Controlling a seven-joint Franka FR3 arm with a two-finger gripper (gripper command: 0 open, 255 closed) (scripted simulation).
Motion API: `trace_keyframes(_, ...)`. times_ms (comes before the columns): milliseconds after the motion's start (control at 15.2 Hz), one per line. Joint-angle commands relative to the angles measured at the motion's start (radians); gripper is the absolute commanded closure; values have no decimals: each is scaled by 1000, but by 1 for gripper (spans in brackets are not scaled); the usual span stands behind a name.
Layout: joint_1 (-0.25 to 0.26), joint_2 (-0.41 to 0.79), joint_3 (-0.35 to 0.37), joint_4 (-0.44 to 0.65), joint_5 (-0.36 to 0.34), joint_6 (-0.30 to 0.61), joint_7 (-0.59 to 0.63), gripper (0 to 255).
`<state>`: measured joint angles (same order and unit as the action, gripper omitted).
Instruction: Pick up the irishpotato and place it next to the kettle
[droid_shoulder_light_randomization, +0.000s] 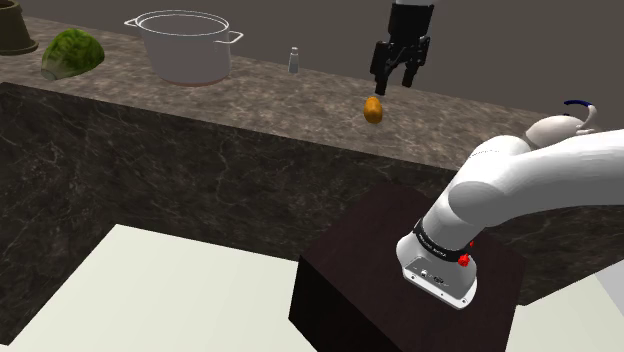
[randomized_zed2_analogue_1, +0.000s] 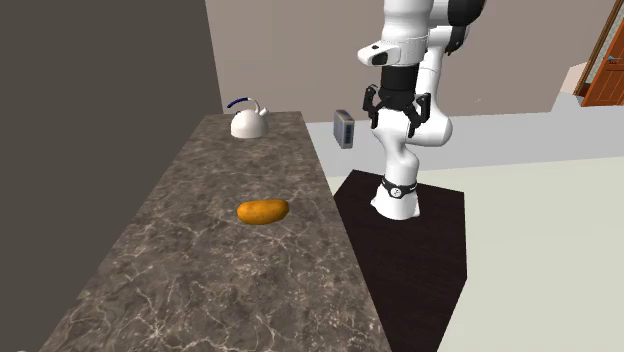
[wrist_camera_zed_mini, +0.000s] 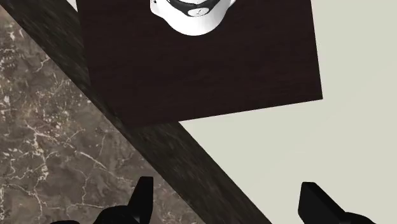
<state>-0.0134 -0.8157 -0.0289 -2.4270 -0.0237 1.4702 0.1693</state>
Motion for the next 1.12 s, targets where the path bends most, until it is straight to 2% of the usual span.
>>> trace_keyframes(0, 0, 0, 0, 0, 0, 0, 0, 0)
trace_keyframes(528, -79, 192, -79, -16, -74, 240, 15, 0)
trace_keyframes(1056, -148, 423, -162, 40, -119, 453, 31, 0)
